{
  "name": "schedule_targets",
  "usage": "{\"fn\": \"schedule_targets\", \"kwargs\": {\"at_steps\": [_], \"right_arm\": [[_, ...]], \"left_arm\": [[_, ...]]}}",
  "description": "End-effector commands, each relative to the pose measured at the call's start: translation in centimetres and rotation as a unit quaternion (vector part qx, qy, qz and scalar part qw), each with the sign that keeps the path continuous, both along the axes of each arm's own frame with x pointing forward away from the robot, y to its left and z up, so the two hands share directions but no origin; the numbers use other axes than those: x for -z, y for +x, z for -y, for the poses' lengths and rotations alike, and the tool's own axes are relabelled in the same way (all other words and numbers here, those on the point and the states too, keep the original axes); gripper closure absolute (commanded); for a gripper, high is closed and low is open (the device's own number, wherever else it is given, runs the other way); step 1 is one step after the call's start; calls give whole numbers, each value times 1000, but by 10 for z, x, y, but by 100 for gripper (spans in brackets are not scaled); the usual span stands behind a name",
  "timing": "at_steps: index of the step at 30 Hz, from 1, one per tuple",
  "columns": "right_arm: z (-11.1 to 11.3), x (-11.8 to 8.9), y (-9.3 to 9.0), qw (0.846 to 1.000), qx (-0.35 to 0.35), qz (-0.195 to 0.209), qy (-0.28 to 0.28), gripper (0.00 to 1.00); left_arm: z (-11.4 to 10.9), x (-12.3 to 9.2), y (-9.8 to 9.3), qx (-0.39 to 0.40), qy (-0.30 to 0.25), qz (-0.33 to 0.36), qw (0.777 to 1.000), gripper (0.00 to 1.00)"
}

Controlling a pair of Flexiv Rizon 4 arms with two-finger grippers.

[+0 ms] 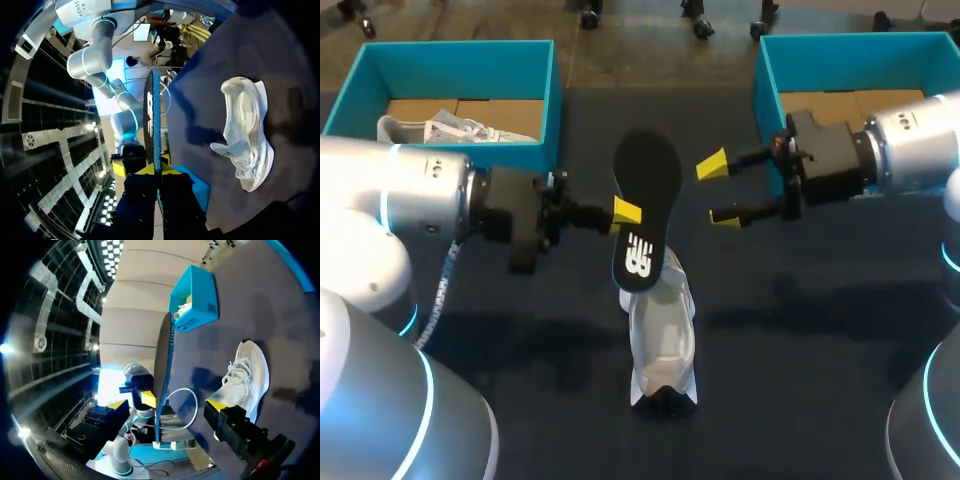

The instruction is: Take the shoe out of the shoebox, open the shoe tongue, remove and reinsert the insole, then place the shoe into the shoebox

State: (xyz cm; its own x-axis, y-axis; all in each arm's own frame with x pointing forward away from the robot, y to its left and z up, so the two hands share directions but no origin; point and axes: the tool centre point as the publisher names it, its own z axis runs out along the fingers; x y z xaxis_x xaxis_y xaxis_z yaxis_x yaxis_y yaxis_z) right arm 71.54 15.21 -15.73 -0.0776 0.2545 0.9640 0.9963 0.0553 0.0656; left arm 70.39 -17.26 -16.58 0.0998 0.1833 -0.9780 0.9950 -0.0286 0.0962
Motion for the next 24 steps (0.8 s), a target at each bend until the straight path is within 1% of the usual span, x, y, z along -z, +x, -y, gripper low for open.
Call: {"fn": "schedule_targets", "kwargs": {"at_steps": [1, 3, 4, 9, 14, 18, 20, 22, 24], "right_arm": [[-17, 7, 11, 1000, -9, -14, 3, 0], [-20, 10, 12, 1000, -8, -21, 6, 0], [-22, 11, 13, 1000, -9, -23, 6, 0], [-30, 13, 16, 999, -16, -28, 10, 0], [-37, 14, 16, 999, -3, -36, 10, 0], [-40, 14, 17, 999, 0, -36, 11, 17], [-41, 16, 16, 999, 3, -35, 13, 23], [-40, 18, 15, 999, 8, -35, 19, 27], [-39, 19, 15, 999, 11, -35, 20, 33]], "left_arm": [[6, 6, 3, -2, -5, 7, 1000, 100], [7, 8, 3, -5, -9, 17, 1000, 100], [8, 8, 3, -5, -20, 16, 1000, 100], [9, 11, 3, -13, -22, 25, 999, 100], [11, 11, 6, -24, -24, 25, 999, 100], [12, 11, 9, -38, -22, 23, 999, 100], [13, 12, 11, -47, -23, 18, 998, 100], [15, 12, 13, -52, -23, 17, 998, 100], [16, 12, 14, -55, -25, 16, 998, 100]]}}
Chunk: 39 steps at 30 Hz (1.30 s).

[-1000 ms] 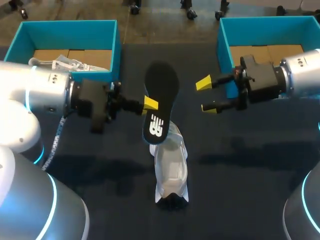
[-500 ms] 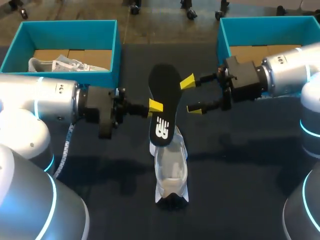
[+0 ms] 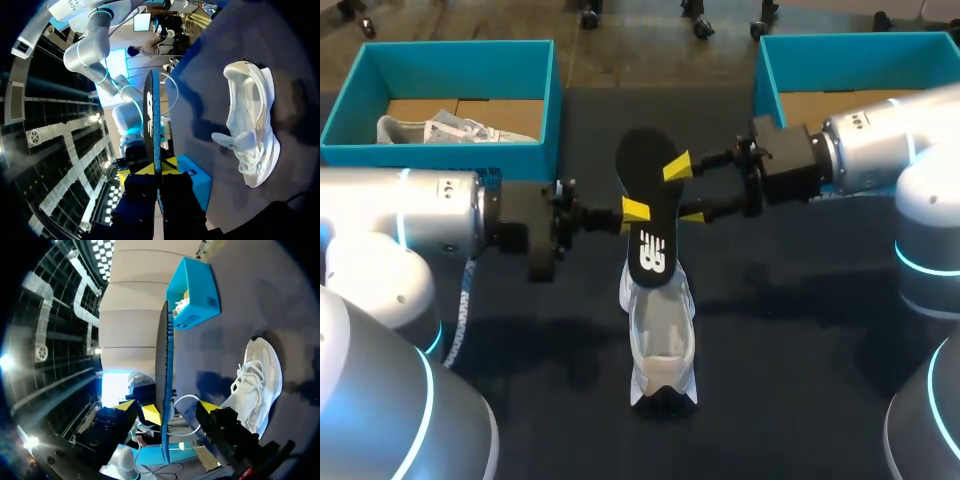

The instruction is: Take the shoe out of the shoebox, open the shoe tongue, remove and reinsert the insole, then place the shoe into the shoebox

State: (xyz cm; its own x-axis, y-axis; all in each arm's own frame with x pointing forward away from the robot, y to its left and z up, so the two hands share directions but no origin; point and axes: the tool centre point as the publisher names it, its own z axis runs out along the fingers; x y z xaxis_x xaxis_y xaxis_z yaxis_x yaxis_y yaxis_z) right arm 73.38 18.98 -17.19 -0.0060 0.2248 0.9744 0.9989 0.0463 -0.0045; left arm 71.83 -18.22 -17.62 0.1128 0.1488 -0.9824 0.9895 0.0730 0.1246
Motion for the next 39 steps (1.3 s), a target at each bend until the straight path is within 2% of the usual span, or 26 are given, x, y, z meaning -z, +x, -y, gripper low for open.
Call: {"fn": "schedule_targets", "kwargs": {"at_steps": [1, 5, 7, 10, 16, 19, 23, 34, 39], "right_arm": [[-1, 4, -4, 1000, 8, 1, 5, 33], [-1, 5, -5, 1000, 13, 2, 8, 36], [-1, 5, -4, 1000, 16, 2, 10, 43], [-1, 6, -4, 1000, 19, 2, 15, 45], [0, 7, -2, 1000, 22, 1, 17, 41], [-1, 8, 0, 1000, 22, -1, 17, 51], [0, 8, 2, 1000, 24, -1, 15, 56], [0, 8, 3, 1000, 19, -5, 15, 56], [-1, 8, 3, 1000, 20, -6, 11, 61]], "left_arm": [[7, 1, 1, -7, -3, 1, 1000, 100], [9, 2, 3, -12, -4, 1, 1000, 100], [10, 3, 5, -14, -5, 1, 1000, 100], [10, 5, 8, -17, -3, 0, 1000, 100], [11, 7, 11, -16, -4, -8, 1000, 100], [11, 8, 12, -17, -4, -9, 1000, 100], [12, 8, 12, -16, -4, -9, 1000, 100], [15, 8, 12, -16, -3, -8, 1000, 100], [16, 8, 12, -16, -2, -8, 1000, 100]]}}
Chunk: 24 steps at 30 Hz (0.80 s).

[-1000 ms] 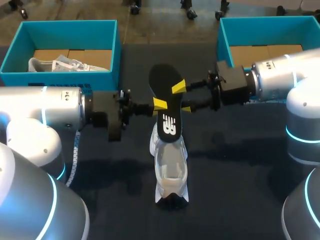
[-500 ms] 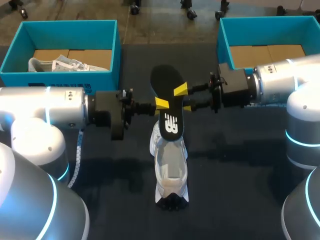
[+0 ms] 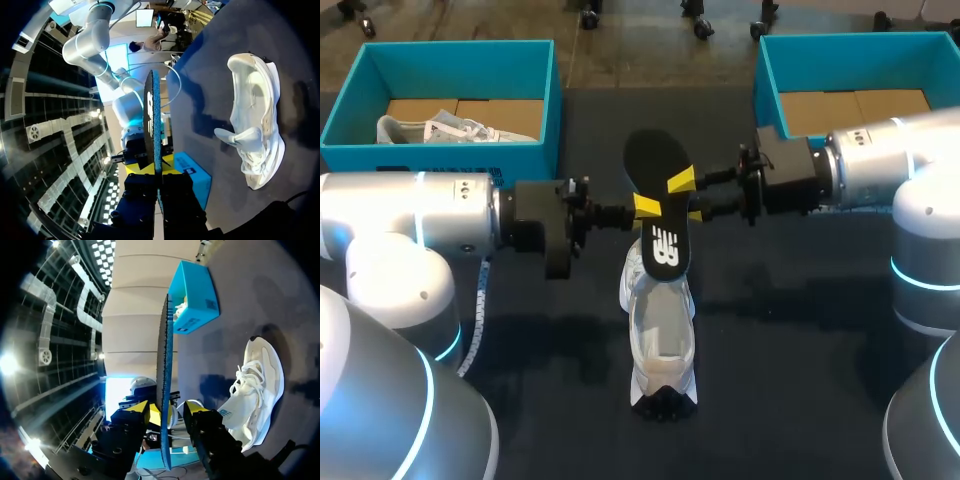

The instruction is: Take the shoe out of the shoebox, open the shoe tongue, remove and reinsert the insole, then place the shoe into the shoebox

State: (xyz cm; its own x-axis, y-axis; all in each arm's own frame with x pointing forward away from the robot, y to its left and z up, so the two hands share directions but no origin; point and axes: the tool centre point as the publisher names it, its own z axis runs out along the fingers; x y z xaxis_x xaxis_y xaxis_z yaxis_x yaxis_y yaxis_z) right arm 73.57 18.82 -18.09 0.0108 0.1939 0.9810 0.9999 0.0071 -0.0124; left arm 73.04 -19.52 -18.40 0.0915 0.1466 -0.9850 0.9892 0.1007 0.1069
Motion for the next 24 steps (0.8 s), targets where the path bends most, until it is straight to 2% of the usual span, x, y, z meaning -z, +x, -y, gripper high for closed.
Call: {"fn": "schedule_targets", "kwargs": {"at_steps": [1, 11, 14, 20, 24], "right_arm": [[-3, -1, 1, 1000, 0, -1, -5, 62], [-6, 3, 0, 1000, -2, -6, -2, 63], [-7, 4, -1, 1000, -2, -6, -1, 73], [-7, 5, -1, 1000, 0, -6, 2, 86], [-6, 4, -1, 1000, 1, -3, 2, 83]], "left_arm": [[3, 1, 0, -2, 0, 1, 1000, 100], [3, 1, 0, -2, 0, 1, 1000, 100], [3, 1, 0, -2, 0, 1, 1000, 100], [3, 1, 0, -2, 0, 1, 1000, 100], [3, 1, 0, -2, 0, 1, 1000, 100]]}}
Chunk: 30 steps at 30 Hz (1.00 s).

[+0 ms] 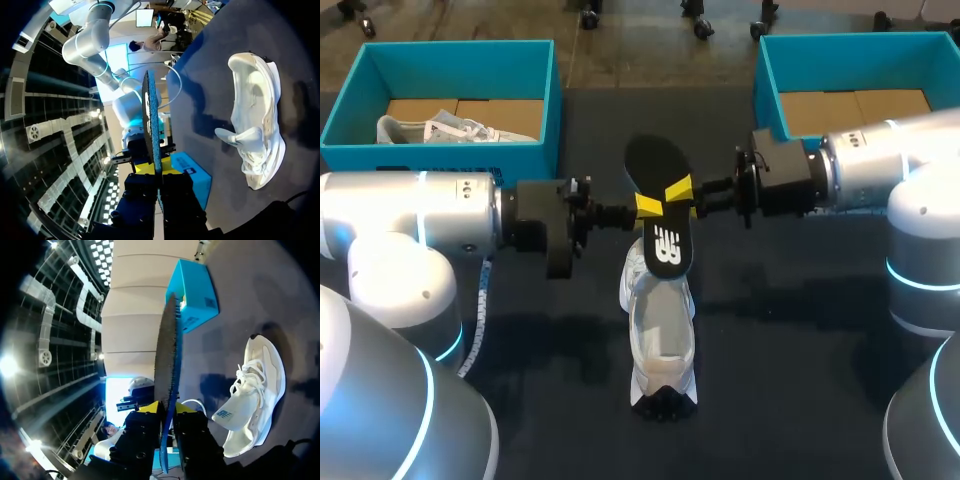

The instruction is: Take the shoe out of the shoebox, open the shoe tongue, remove and reinsert the insole, then place the shoe into the shoebox

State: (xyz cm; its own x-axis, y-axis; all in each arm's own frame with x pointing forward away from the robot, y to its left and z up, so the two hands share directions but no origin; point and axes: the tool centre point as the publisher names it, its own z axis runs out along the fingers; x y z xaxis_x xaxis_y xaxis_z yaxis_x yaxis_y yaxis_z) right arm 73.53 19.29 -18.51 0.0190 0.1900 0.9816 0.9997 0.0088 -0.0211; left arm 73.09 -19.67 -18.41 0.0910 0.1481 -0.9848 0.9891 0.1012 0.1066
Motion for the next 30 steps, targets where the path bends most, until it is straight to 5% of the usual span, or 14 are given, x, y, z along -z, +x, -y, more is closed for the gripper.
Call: {"fn": "schedule_targets", "kwargs": {"at_steps": [1, 3, 7, 10, 16, 17, 18, 19, 20, 30], "right_arm": [[-1, 0, -1, 1000, 3, 2, 0, 78], [-1, -1, -2, 1000, 3, 4, 1, 60], [-1, -2, -3, 1000, 4, 6, 2, 56], [-1, -3, -3, 1000, 3, 8, 1, 100], [-4, -4, -4, 1000, -2, 12, 2, 100], [-5, -4, -4, 1000, -3, 13, 2, 100], [-5, -4, -4, 1000, -3, 13, 2, 100], [-5, -4, -5, 1000, -4, 14, 2, 100], [-6, -4, -5, 1000, -4, 15, 2, 100], [-3, 1, -11, 1000, 2, 23, 1, 100]], "left_arm": [[1, 0, -1, -2, 0, 1, 1000, 100], [1, 0, -1, -2, 0, 1, 1000, 100], [1, 0, -1, -2, 0, 1, 1000, 100], [1, 0, -1, -2, 0, 1, 1000, 100], [0, 1, -1, -3, 0, 0, 1000, 100], [-1, 1, -1, -3, -1, -1, 1000, 96], [-1, 1, -1, -3, 1, -2, 1000, 68], [-2, 2, -2, -2, 5, -5, 1000, 23], [-3, 3, -2, -3, 11, -7, 1000, 0], [-35, -17, -9, 28, 66, -60, 996, 0]]}}
